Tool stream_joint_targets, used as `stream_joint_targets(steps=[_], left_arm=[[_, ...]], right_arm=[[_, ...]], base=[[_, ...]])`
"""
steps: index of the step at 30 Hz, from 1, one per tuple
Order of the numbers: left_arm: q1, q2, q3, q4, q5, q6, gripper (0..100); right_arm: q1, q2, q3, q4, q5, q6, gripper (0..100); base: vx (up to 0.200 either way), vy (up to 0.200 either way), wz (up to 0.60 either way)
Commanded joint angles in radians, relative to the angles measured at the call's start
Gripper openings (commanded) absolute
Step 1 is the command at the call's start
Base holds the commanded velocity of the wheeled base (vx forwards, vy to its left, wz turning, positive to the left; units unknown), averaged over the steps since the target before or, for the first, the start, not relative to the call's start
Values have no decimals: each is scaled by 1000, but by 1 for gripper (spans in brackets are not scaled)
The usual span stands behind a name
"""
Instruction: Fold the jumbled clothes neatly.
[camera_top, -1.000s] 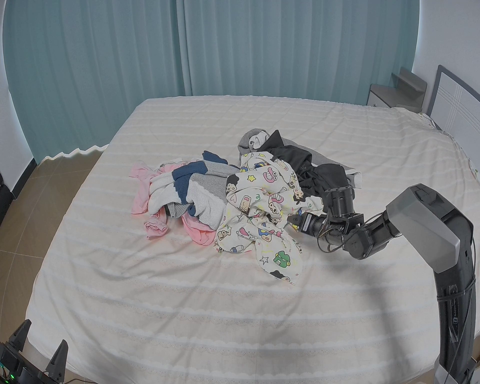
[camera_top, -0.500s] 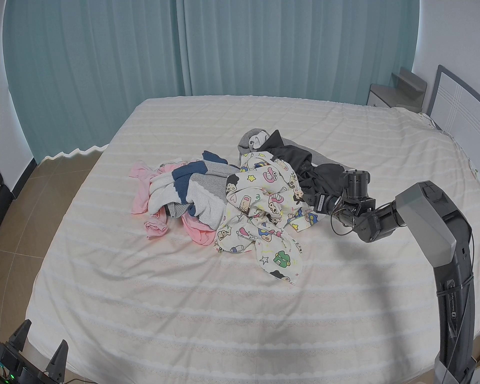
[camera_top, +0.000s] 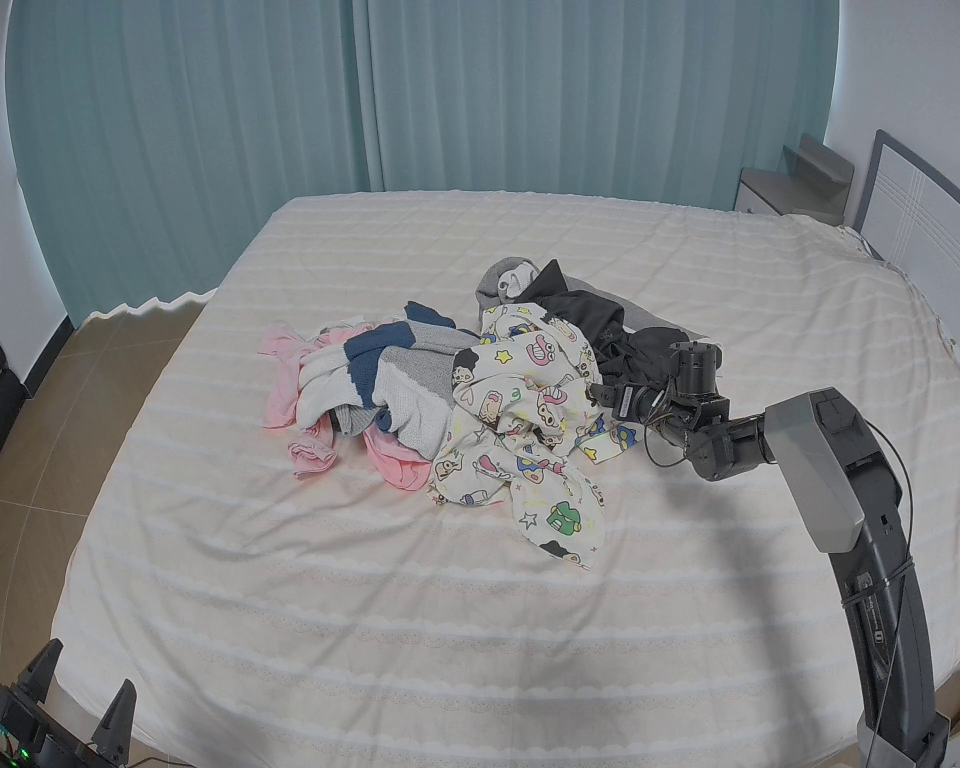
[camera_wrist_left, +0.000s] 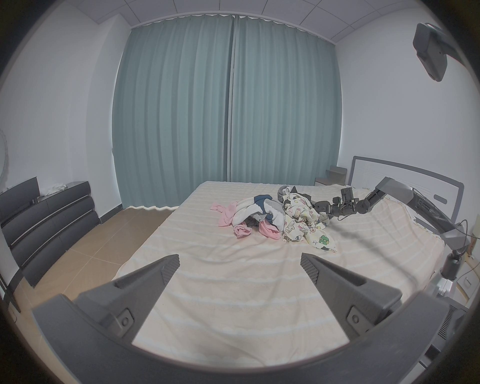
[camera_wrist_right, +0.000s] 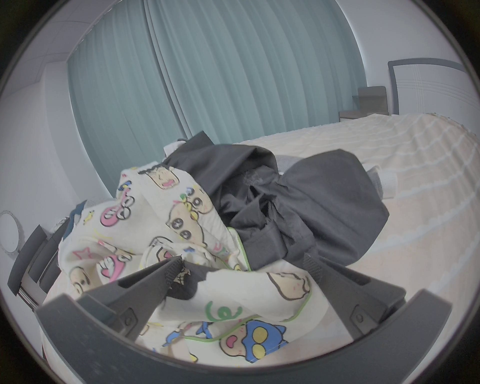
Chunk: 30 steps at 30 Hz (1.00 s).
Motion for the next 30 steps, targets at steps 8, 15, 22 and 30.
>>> stream_joint_targets(steps=[8, 15, 22, 30], left_arm=[[1, 2, 18, 0, 1, 0, 100], [0, 2, 18, 0, 1, 0, 100], [0, 2, 18, 0, 1, 0, 100], [1, 2, 18, 0, 1, 1, 100]], right_arm=[[8, 53, -54, 36, 5, 15, 0], [5, 6, -5, 33, -3, 56, 0], [-1, -142, 209, -10, 5, 118, 0], [-15, -359, 497, -133, 43, 121, 0]], base=[[0, 0, 0], [0, 0, 0], [0, 0, 0], [0, 0, 0]])
